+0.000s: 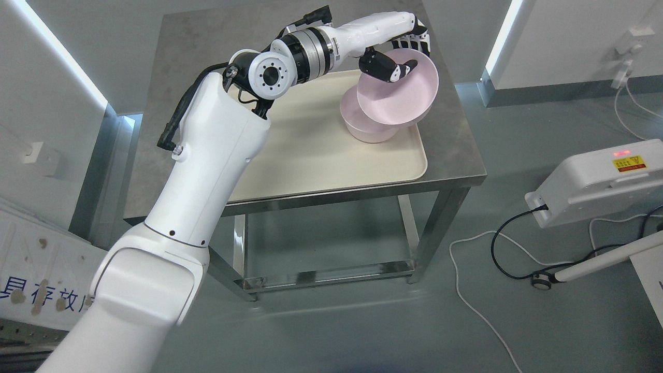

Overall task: Stack pink IKEA bowls on left shelf middle
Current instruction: 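Carry the bowl over the farther pink bowl and lower it inside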

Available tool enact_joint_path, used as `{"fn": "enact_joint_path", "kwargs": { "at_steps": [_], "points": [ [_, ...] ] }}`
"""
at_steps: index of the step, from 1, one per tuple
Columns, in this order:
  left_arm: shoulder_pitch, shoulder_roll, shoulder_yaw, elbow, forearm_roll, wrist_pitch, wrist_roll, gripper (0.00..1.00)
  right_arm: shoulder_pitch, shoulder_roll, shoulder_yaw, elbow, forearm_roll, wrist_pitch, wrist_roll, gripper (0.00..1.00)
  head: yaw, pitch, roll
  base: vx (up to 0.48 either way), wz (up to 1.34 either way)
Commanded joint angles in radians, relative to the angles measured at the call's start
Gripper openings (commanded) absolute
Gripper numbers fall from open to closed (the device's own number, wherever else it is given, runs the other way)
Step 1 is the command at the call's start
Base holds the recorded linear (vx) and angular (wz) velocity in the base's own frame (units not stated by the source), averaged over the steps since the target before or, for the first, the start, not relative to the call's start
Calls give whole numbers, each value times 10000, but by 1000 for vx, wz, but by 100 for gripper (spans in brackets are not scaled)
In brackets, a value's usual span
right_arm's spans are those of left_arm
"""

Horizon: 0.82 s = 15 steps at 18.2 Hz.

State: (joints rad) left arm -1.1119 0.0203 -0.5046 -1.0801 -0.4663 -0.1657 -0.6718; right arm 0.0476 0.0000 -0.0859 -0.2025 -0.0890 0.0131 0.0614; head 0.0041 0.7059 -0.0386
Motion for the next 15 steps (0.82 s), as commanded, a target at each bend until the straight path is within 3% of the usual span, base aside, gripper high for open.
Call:
{"fn": "enact_joint_path", "kwargs": {
  "at_steps": [1, 15],
  "points": [
    [-186, -29, -324, 1351, 30, 1, 76, 4, -1, -175, 0, 0, 0, -9, 0, 100, 0, 0, 0, 0, 0],
    [-125, -29, 782, 1628, -215, -14, 153, 6, -1, -175, 0, 0, 0, -9, 0, 100, 0, 0, 0, 0, 0]
  ]
}}
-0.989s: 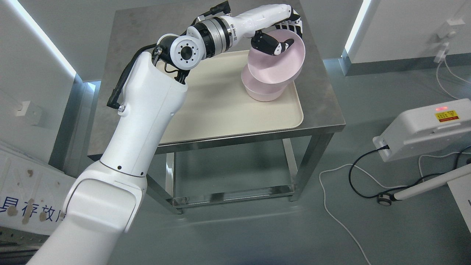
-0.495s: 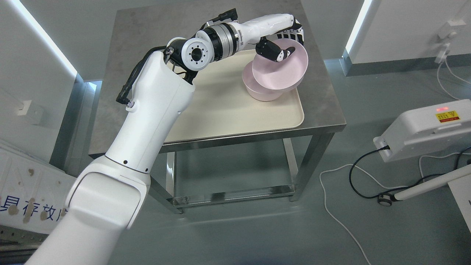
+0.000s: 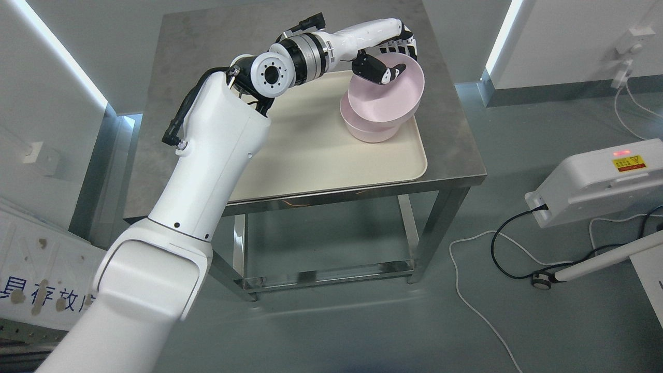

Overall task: Stack pink IKEA bowls on left shelf middle
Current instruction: 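Carry the bowl over the farther pink bowl and lower it inside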

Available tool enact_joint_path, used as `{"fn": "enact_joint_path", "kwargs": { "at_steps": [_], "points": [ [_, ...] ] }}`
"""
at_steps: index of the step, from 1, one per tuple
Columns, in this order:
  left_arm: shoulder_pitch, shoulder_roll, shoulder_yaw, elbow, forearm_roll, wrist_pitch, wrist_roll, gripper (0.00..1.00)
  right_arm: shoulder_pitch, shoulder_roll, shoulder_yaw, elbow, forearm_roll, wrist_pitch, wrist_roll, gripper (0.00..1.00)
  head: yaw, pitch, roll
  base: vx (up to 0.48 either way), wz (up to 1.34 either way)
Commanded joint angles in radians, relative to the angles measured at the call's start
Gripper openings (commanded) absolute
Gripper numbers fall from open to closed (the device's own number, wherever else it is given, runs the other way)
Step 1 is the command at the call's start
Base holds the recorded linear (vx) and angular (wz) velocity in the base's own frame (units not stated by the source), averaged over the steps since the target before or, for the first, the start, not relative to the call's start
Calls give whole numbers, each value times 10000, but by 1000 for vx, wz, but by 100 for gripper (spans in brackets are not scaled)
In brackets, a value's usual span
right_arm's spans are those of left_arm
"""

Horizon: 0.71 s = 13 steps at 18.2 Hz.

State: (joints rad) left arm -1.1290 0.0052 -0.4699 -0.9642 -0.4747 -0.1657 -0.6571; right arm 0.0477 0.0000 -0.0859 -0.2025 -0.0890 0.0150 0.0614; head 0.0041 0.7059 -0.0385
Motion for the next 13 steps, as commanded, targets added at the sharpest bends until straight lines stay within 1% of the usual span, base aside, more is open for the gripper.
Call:
{"fn": "enact_joint_path", "kwargs": {
  "at_steps": [1, 5, 13],
  "points": [
    [61, 123, 449, 469, -207, -15, 5, 6, -1, -175, 0, 0, 0, -27, 0, 100, 0, 0, 0, 0, 0],
    [123, 123, 465, 454, -208, -15, -10, 8, -1, -175, 0, 0, 0, -27, 0, 100, 0, 0, 0, 0, 0],
    [61, 123, 496, 454, -239, -15, 21, 8, -1, -175, 0, 0, 0, -27, 0, 100, 0, 0, 0, 0, 0]
  ]
}}
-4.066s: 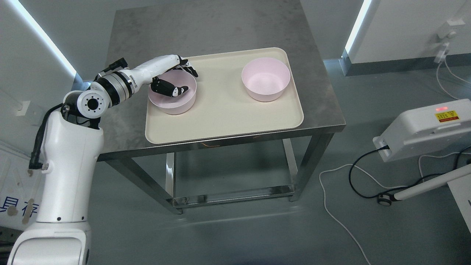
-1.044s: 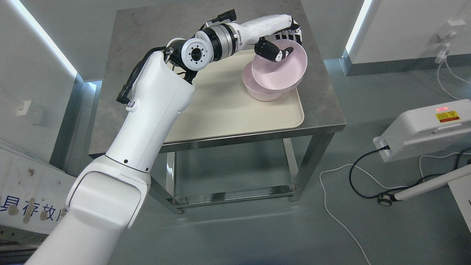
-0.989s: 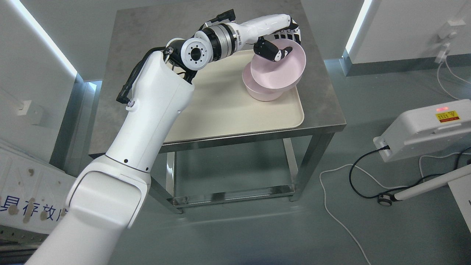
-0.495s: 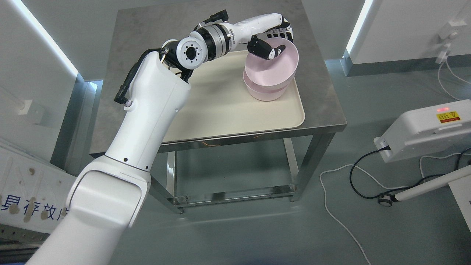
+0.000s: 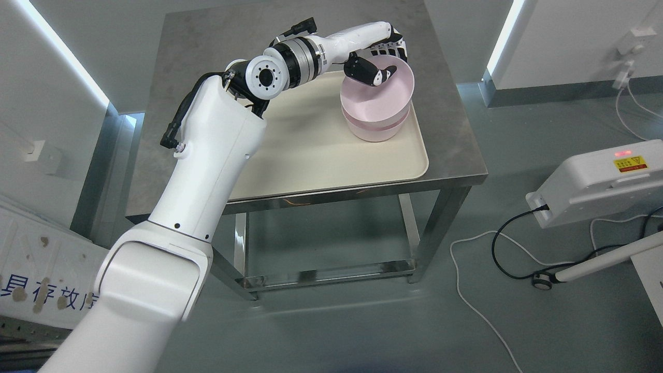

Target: Stack pink IKEA bowls on left shelf middle

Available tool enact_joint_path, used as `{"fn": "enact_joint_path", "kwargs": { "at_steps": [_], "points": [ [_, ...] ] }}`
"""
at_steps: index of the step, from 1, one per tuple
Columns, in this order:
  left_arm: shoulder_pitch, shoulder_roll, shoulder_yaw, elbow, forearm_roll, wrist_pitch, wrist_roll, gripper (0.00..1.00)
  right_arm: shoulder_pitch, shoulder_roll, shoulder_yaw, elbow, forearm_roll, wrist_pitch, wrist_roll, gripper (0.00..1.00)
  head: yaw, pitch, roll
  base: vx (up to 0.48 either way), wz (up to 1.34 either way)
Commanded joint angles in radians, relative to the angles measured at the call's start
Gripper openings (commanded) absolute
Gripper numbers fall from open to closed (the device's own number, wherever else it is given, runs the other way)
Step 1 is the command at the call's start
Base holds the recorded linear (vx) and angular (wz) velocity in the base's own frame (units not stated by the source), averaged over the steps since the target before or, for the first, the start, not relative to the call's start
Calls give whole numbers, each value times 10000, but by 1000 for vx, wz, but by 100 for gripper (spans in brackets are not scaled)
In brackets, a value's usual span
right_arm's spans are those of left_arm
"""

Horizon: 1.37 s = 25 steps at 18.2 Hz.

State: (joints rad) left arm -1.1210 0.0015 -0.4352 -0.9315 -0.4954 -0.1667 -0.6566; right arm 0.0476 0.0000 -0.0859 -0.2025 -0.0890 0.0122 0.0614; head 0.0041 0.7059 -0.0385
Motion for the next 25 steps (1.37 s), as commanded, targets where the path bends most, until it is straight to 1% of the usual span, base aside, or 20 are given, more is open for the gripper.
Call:
{"fn": "enact_joint_path", "kwargs": {
  "at_steps": [1, 2, 3, 4, 5, 6, 7, 8, 9, 11, 12, 13, 14, 15, 16, 17, 18, 20, 22, 25],
  "points": [
    [-19, 159, 134, 127, -32, -5, 16, 9, -1, -175, 0, 0, 0, 0, -1, 100, 0, 0, 0, 0, 0],
    [11, 159, 134, 127, -32, -5, 31, 12, -1, -175, 0, 0, 0, 0, -1, 100, 0, 0, 0, 0, 0],
    [27, 159, 119, 127, -32, 10, 31, 19, -1, -175, 0, 0, 0, 0, -1, 100, 0, 0, 0, 0, 0],
    [42, 159, 119, 127, -32, 10, 31, 30, -1, -175, 0, 0, 0, 0, -1, 100, 0, 0, 0, 0, 0],
    [42, 159, 119, 127, -32, 10, 31, 47, -1, -175, 0, 0, 0, 0, -1, 100, 0, 0, 0, 0, 0],
    [73, 159, 134, 96, -32, 10, 31, 56, -1, -175, 0, 0, 0, 0, -1, 100, 0, 0, 0, 0, 0],
    [73, 159, 180, 5, -17, 10, 16, 59, -1, -175, 0, 0, 0, 0, -1, 100, 0, 0, 0, 0, 0],
    [58, 159, 362, -178, 14, 10, 16, 65, -1, -175, 0, 0, 0, 0, -1, 100, 0, 0, 0, 0, 0],
    [73, 159, 926, -681, 60, -5, 16, 71, -1, -175, 0, 0, 0, 0, -1, 100, 0, 0, 0, 0, 0],
    [393, 159, 2671, -1953, 137, 71, 31, 80, -1, -175, 0, 0, 0, 0, -1, 100, 0, 0, 0, 0, 0],
    [684, 159, 3303, -2719, 638, 132, 16, 83, -1, -175, 0, 0, 0, 0, -1, 100, 0, 0, 0, 0, 0],
    [930, 159, 3613, -3243, 1736, 148, -30, 86, -1, -175, 0, 0, 0, 0, -1, 100, 0, 0, 0, 0, 0],
    [1297, 159, 3753, -3734, 2628, 194, -136, 86, -1, -175, 0, 0, 0, 0, -1, 100, 0, 0, 0, 0, 0],
    [1953, 159, 3693, -4544, 3047, 422, -274, 86, -1, -175, 0, 0, 0, 0, -1, 100, 0, 0, 0, 0, 0],
    [2704, 159, 3602, -5281, 3051, 591, -640, 86, -1, -175, 0, 0, 0, 0, -1, 100, 0, 0, 0, 0, 0],
    [3273, 159, 3434, -5637, 3051, 593, -1069, 86, -1, -175, 0, 0, 0, 0, -1, 100, 0, 0, 0, 0, 0],
    [3795, 159, 3174, -5823, 3036, 578, -1362, 86, -1, -175, 0, 0, 0, 0, -1, 100, 0, 0, 0, 0, 0],
    [4426, 159, 2942, -5932, 2839, 578, -1395, 86, -1, -175, 0, 0, 0, 0, -1, 100, 0, 0, 0, 0, 0],
    [4842, 159, 2864, -5917, 1677, 532, -1395, 86, -1, -175, 0, 0, 0, 0, -1, 100, 0, 0, 0, 0, 0],
    [4967, 159, 2864, -5887, 677, 516, -1365, 85, -1, -175, 0, 0, 0, 0, -1, 100, 0, 0, 0, 0, 0]
  ]
}}
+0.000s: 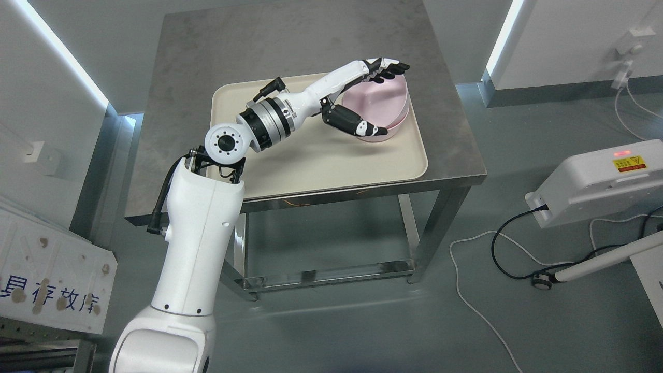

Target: Stack pink IKEA bowls on left shelf middle

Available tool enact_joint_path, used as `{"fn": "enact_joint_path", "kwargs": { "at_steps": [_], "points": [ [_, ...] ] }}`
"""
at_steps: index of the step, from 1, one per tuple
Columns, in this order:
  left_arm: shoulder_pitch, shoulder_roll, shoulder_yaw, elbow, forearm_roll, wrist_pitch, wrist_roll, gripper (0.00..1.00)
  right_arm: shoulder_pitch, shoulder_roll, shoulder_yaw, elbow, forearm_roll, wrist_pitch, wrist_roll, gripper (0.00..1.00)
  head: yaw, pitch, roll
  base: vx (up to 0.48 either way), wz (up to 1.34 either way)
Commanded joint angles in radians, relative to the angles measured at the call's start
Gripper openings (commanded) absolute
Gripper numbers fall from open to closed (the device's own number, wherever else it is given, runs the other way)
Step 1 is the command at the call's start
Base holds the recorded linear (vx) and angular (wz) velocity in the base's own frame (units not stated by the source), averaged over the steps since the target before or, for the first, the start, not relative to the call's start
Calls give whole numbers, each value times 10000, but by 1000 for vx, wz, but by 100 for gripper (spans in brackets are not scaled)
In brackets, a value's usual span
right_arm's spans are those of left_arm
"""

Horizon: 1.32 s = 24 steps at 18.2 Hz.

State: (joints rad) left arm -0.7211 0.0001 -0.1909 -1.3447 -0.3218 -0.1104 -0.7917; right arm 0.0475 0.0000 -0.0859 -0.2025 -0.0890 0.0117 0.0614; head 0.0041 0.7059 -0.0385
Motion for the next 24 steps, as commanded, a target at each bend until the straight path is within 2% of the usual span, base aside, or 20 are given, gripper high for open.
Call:
{"fn": "enact_joint_path", "kwargs": {
  "at_steps": [1, 4, 9, 11, 17, 20, 24],
  "points": [
    [953, 174, 421, -1740, -1412, -47, 32, 84, 0, -174, 0, 0, 0, 6, -1, 100, 0, 0, 0, 0, 0],
    [876, 174, 208, -1709, -2425, -321, 246, 81, 0, -174, 0, 0, 0, 6, -1, 100, 0, 0, 0, 0, 0],
    [830, 174, -1555, -1586, -3347, -476, 1441, 76, 0, -174, 0, 0, 0, 6, -1, 100, 0, 0, 0, 0, 0],
    [800, 174, -1925, -1296, -3470, -491, 1489, 73, 15, -174, 0, 0, -15, 6, -1, 100, 0, 0, 0, 0, 0],
    [569, 174, -1865, -222, -4329, -1243, 1672, 63, 0, -174, 0, 0, 0, 6, -1, 100, 0, 0, 0, 0, 0],
    [432, 174, -1606, 9, -4514, -1259, 2209, 62, 0, -174, 0, 0, 0, 6, -1, 100, 0, 0, 0, 0, 0],
    [247, 174, -1113, 55, -4514, -1259, 2256, 62, 0, -174, 0, 0, 0, 6, -1, 100, 0, 0, 0, 0, 0]
  ]
}}
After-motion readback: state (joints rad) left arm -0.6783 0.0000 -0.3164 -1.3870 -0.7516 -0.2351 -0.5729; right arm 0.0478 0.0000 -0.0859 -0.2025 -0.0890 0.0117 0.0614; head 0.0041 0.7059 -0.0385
